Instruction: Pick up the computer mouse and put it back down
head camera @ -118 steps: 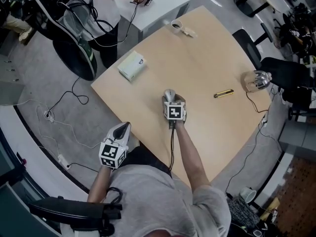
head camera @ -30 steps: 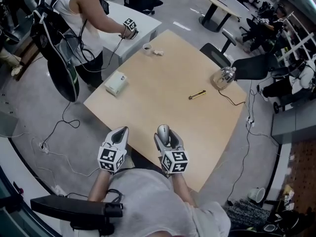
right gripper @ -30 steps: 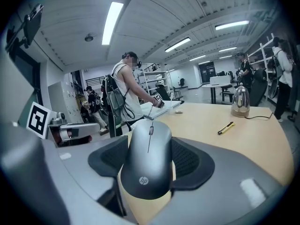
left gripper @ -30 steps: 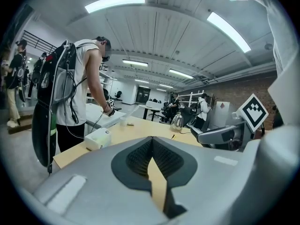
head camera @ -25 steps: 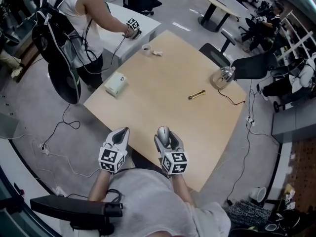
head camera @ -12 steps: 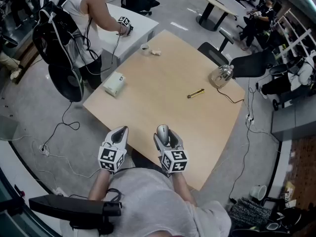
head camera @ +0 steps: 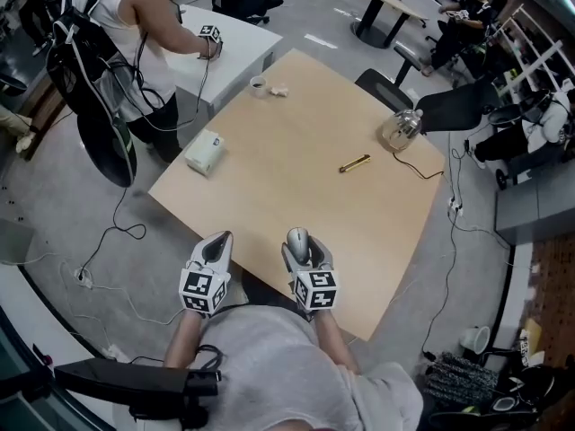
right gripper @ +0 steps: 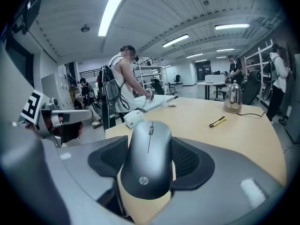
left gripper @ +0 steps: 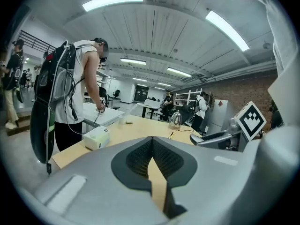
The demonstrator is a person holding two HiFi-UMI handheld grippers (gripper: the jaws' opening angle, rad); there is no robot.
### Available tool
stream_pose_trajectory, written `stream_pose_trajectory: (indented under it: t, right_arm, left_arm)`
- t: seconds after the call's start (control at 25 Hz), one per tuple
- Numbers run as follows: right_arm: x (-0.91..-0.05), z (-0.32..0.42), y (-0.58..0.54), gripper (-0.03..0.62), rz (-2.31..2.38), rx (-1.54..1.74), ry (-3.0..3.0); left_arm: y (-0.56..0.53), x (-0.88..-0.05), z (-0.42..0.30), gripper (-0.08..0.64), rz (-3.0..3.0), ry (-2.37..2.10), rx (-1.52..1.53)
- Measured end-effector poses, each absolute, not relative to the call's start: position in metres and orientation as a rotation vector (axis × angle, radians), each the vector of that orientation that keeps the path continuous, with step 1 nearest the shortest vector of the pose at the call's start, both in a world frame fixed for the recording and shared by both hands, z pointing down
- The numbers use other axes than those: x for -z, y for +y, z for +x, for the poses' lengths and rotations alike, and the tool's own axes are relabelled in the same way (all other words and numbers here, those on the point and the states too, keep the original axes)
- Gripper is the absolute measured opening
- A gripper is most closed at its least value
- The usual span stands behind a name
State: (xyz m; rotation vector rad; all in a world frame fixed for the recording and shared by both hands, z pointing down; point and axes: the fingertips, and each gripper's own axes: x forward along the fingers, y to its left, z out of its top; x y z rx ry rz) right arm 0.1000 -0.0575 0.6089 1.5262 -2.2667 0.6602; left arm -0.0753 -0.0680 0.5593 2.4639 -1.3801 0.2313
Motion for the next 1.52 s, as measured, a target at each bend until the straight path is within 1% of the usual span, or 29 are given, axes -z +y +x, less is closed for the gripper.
stream_pose_trajectory:
  t: [0.88,1.52]
  right_arm:
    - [-0.736,0.141,-0.063,0.296,1.493,-0.787,-2.007]
    - [-0.783,0.160,-0.070,0.296,1.445,-0.803,-1.915]
  left_arm:
    - [-0.069,-0.575,-0.068,0.019,2.445,-1.347,-0.277]
    - [-0.072,-0.574,-0.071,0.020,2.429,-1.358,-0.283]
